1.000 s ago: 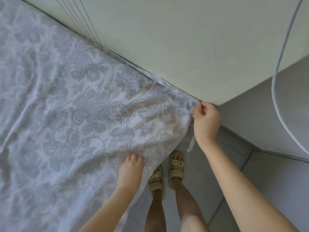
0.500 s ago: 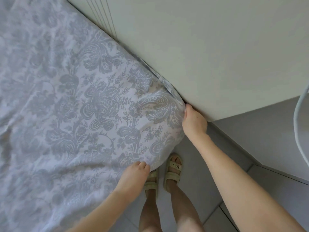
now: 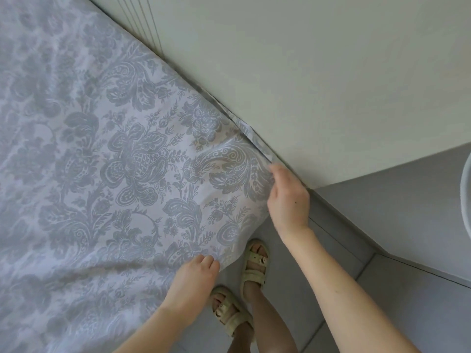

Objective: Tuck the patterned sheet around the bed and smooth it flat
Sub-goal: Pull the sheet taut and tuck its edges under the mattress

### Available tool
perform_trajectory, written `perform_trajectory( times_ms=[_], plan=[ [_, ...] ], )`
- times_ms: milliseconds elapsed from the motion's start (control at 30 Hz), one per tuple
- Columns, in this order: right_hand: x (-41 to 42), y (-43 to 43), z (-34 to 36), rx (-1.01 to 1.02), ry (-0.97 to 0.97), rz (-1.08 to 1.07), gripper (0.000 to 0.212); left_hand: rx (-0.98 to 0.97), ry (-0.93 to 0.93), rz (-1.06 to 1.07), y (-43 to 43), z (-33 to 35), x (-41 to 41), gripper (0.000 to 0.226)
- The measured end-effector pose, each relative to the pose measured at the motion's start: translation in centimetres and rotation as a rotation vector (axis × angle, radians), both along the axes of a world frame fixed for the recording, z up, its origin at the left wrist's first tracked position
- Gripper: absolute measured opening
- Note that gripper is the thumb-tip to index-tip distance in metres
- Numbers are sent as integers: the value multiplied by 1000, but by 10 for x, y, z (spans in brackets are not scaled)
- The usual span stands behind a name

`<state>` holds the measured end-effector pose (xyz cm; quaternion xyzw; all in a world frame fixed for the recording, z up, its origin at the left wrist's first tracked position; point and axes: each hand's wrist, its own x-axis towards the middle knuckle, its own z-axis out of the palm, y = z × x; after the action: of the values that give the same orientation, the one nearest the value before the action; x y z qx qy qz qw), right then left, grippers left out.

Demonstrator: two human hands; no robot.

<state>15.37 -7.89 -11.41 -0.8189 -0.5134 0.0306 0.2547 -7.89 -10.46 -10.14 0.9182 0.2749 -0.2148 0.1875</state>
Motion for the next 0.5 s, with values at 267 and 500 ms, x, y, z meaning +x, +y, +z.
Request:
perform_trajectory(
  times_ms=[267, 500],
  plan=[
    [19, 33, -6, -497, 297, -32, 39, 38, -63, -39, -2, 4, -7, 45],
    [-5, 28, 24, -308, -82, -34, 22, 49, -24, -58, 0, 11, -1, 46]
  ],
)
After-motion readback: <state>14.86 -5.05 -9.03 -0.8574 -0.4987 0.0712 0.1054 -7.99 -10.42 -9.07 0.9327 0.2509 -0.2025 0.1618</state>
